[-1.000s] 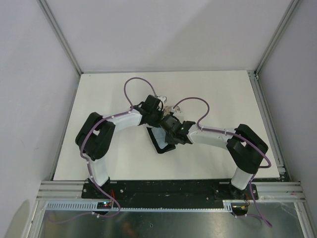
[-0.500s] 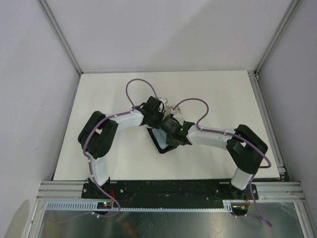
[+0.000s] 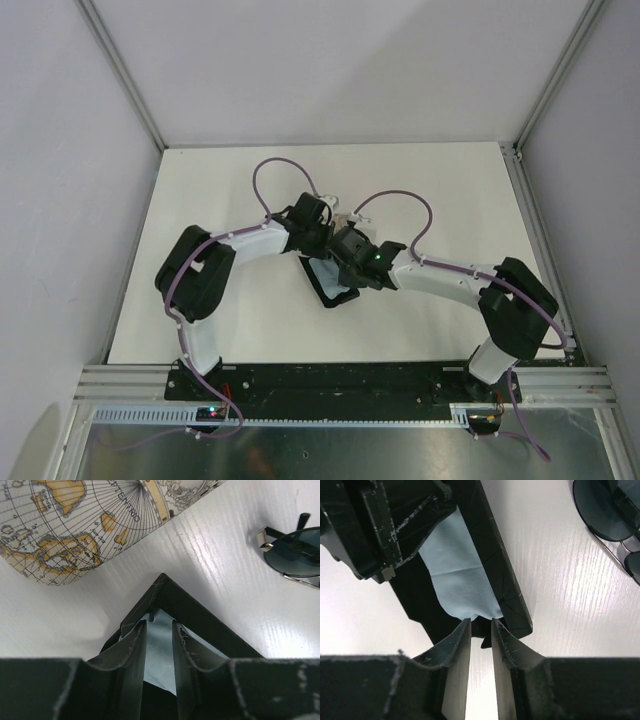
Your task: Organize the sunglasses
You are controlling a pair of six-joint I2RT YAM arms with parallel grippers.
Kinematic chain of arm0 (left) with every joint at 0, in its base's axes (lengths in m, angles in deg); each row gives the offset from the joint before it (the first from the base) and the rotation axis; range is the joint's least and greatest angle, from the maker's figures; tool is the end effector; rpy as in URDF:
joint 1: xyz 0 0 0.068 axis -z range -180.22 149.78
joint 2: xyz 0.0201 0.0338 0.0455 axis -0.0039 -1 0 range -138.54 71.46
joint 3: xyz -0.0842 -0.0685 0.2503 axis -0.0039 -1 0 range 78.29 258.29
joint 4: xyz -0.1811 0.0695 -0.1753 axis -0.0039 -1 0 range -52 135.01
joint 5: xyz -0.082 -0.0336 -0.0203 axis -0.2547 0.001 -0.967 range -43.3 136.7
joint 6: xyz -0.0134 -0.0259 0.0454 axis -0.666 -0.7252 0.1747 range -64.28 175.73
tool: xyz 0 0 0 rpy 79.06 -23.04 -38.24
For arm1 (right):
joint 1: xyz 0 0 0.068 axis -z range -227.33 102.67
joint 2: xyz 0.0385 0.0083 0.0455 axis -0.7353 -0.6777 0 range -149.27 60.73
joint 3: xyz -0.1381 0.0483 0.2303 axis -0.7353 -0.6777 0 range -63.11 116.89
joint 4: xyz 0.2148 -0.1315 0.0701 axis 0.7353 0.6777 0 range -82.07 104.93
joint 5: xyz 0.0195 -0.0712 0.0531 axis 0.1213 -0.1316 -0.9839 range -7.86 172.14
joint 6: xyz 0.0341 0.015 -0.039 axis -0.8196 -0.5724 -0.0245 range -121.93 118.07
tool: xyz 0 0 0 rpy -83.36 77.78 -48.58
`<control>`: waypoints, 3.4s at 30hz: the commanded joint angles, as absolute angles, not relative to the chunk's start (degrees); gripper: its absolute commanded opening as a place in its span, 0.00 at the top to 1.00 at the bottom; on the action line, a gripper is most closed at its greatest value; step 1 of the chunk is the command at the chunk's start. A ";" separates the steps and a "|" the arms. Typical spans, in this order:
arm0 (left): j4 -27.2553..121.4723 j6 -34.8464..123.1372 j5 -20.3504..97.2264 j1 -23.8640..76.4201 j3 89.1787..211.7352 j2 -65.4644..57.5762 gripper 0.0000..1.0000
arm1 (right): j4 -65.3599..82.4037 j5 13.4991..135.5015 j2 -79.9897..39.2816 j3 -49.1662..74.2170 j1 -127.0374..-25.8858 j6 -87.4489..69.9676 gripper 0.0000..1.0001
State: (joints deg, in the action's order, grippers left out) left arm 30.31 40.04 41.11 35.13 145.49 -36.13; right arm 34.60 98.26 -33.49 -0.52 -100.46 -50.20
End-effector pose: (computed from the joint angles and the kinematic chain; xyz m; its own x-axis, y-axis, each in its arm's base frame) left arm 0.3143 -0.2274 0.1624 -0.8119 0.2460 -0.5294 0.4174 0.8787 -0.2317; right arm 0.2097 0.2631 0.2073 -0.8480 0.0644 -0.5260 -0.0722 0.9693 0.2349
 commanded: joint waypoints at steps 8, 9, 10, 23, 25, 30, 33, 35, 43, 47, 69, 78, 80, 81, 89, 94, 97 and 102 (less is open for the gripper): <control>29.94 38.53 39.80 35.54 147.23 -28.49 0.60 | 36.24 98.84 -31.44 -0.76 -98.04 -45.17 0.65; 29.74 38.47 39.78 35.50 147.21 -27.91 0.60 | 36.19 98.80 -31.94 -0.73 -97.74 -44.64 0.64; 29.46 38.48 39.72 35.53 147.25 -27.14 0.59 | 35.86 98.51 -32.32 -0.72 -97.45 -43.76 0.63; 28.96 29.83 38.00 30.50 135.97 -11.40 0.53 | 29.11 92.95 -38.05 -0.77 -95.92 -32.77 0.56; 29.48 28.05 37.67 29.78 132.94 -8.10 0.51 | 28.91 92.78 -38.54 -0.66 -95.52 -32.51 0.58; 33.78 23.51 34.17 27.58 124.58 -2.22 0.48 | 29.36 92.54 -39.29 -0.72 -94.79 -32.89 0.69; 37.10 20.86 31.60 26.19 120.13 0.11 0.45 | 29.61 91.65 -39.72 -0.77 -94.60 -33.53 0.75; 39.38 19.35 30.09 25.23 117.53 1.57 0.43 | 29.63 91.26 -39.84 -0.72 -94.55 -34.22 0.78; 45.69 16.66 24.96 22.30 114.10 0.83 0.41 | 29.14 89.79 -39.45 -0.78 -94.60 -36.35 0.82; 49.29 15.83 23.32 21.60 114.47 -2.33 0.44 | 28.97 89.55 -39.53 -0.77 -94.77 -37.01 0.83; 57.34 14.96 22.04 21.58 116.79 -19.51 0.76 | 28.66 88.68 -38.90 -0.78 -95.13 -38.13 0.84; 50.94 18.95 22.13 21.51 119.20 -15.83 1.00 | 31.64 90.51 -33.02 -0.72 -93.19 -35.33 0.59; 48.20 20.01 21.86 21.49 119.91 -14.67 1.00 | 32.25 92.14 -30.85 -0.73 -92.75 -32.32 0.59; 46.82 20.64 21.75 21.49 120.24 -14.01 1.00 | 32.48 93.25 -30.02 -0.76 -92.63 -30.13 0.59; 38.00 24.06 22.72 21.49 122.12 -11.42 1.00 | 35.19 98.86 -27.42 -0.79 -88.39 -21.16 0.53; 34.85 25.67 22.59 21.49 123.26 -11.70 1.00 | 35.29 100.45 -28.85 -0.78 -87.09 -15.58 0.54; 33.35 26.56 22.60 21.49 123.90 -11.70 1.00 | 35.34 102.28 -31.53 -0.79 -87.06 -11.83 0.58; 32.41 27.28 22.05 21.49 124.70 -11.81 1.00 | 34.01 97.30 -35.36 -0.73 -85.03 -8.27 0.56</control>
